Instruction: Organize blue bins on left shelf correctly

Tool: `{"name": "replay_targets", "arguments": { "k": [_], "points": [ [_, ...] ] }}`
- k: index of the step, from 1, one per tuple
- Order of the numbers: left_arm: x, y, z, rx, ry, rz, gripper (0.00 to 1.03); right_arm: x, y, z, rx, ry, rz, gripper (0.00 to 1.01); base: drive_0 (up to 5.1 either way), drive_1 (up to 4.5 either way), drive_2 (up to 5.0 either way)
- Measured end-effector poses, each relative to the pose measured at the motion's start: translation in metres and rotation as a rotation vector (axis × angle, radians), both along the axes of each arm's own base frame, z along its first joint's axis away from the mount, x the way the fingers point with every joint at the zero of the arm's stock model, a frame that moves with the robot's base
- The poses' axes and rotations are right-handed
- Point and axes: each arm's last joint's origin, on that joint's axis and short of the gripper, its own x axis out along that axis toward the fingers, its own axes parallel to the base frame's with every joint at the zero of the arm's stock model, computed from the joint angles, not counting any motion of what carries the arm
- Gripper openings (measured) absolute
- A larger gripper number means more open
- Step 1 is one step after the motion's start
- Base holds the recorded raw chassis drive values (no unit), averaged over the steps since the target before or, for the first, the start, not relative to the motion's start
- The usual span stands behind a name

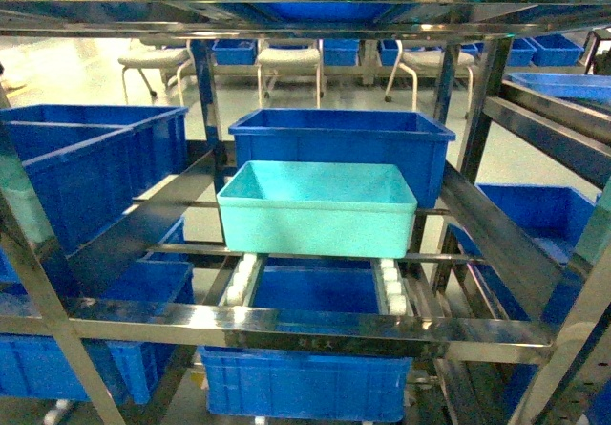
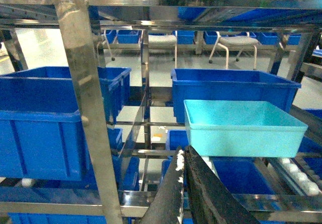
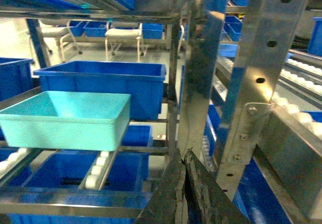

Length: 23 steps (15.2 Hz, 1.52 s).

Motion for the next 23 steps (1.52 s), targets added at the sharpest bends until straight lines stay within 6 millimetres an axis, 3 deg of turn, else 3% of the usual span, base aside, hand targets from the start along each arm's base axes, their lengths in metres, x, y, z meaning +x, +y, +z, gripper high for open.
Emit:
{"name": "replay_targets", "arguments": {
  "k": [3,13,23],
  "points": [
    [-0.013,-0.001,0.002,0.000,-0.009,-0.007,0.02,-0.016,0.001,0.015,0.000,-0.028,0.015,0.02,0.0,0.00,0.0],
    [-0.041,-0.001,0.010,0.000,-0.037,-0.007,0.02,-0.050,0.001,0.021,0.000,-0.038,0.014,0.02,0.0,0.00,0.0],
    [-0.061,-0.001,0.006,0.001,-0.018,-0.005,0.02,-0.075,0.001,0.017,0.000,-0.024,0.014,0.02,0.0,0.00,0.0]
  ]
}}
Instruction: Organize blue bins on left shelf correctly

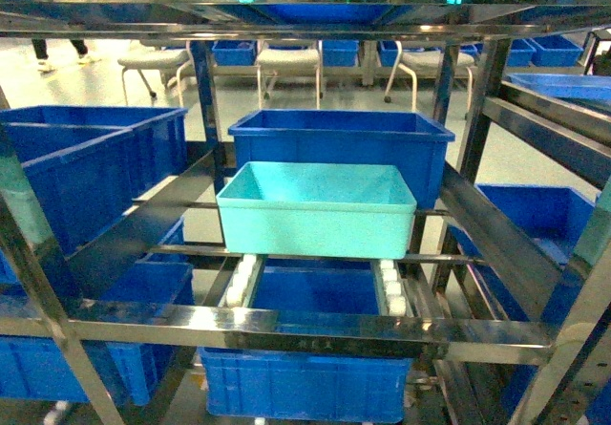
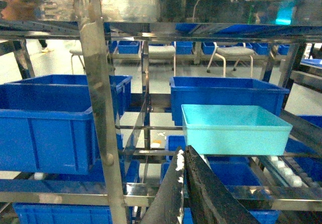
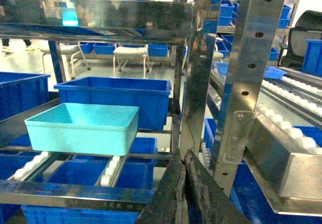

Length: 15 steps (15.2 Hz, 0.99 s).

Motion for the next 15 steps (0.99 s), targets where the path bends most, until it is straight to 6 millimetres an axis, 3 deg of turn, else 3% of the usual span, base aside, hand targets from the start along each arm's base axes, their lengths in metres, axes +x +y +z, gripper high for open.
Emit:
{"name": "replay_targets", "arguments": {
  "k": [5,7,12,13,15],
  "points": [
    [0.0000,0.0000,0.0001,0.000,-0.002,-0.002,0.02,-0.0006,0.0000,0.0009,0.000,-0.009,0.001,0.02,0.0,0.00,0.0],
    [0.0000,0.0000,0.0001,0.000,-0.002,-0.002,0.23,-0.0006,0.0000,0.0009,-0.002,-0.009,0.001,0.26,0.0,0.00,0.0],
    [0.0000,0.0000,0.0000,0.000,-0.001,-0.002,0.92,-0.0006,0.0000,0.0010,-0.002,-0.010,0.001,0.96,0.0,0.00,0.0],
    [0.0000,0.0000,0.0002,0.001,-0.002,-0.002,0.99,-0.0006,0.0000,0.0009,-0.001,-0.009,0.001,0.98,0.0,0.00,0.0],
    [0.0000,0.0000,0.0002,0.000,-0.002,-0.002,0.98,-0.0006,0.0000,0.0009,-0.001,-0.009,0.001,0.98,0.0,0.00,0.0]
  ]
}}
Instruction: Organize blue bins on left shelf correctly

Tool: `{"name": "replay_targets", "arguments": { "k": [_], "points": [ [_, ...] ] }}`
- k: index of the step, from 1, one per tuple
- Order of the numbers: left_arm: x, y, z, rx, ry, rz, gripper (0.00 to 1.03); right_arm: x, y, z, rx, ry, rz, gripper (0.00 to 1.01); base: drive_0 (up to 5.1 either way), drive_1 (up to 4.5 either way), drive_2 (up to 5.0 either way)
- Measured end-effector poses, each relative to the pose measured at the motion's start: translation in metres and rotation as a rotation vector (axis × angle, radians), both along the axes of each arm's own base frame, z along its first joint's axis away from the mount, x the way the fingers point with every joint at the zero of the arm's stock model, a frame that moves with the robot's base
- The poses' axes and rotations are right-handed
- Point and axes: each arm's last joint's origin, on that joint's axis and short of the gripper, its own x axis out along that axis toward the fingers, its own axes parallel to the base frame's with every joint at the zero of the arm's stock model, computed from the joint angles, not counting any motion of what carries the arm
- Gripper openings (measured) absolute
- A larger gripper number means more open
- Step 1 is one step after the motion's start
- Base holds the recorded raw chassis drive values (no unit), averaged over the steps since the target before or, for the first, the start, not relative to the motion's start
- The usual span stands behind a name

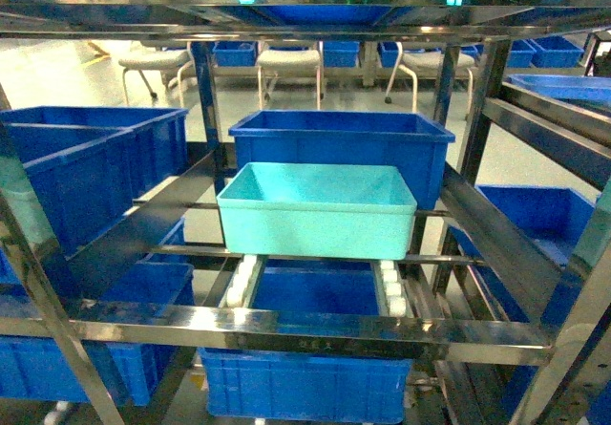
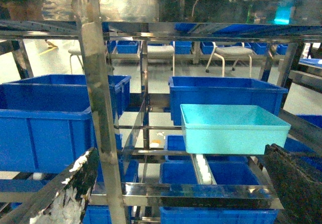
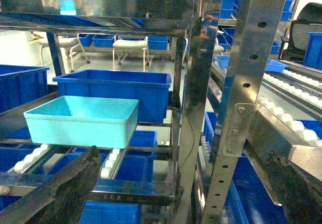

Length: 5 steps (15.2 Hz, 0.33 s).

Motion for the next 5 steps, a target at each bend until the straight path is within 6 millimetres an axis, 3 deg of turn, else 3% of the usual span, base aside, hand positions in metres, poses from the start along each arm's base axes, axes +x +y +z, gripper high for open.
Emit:
{"name": "replay_targets", "arguments": {
  "k": [5],
  "points": [
    [0.0000,0.0000,0.0000,0.000,0.000,0.000,0.98,0.0000,0.0000,0.0000,0.000,0.000,0.000,0.98,0.0,0.00,0.0]
  ]
}}
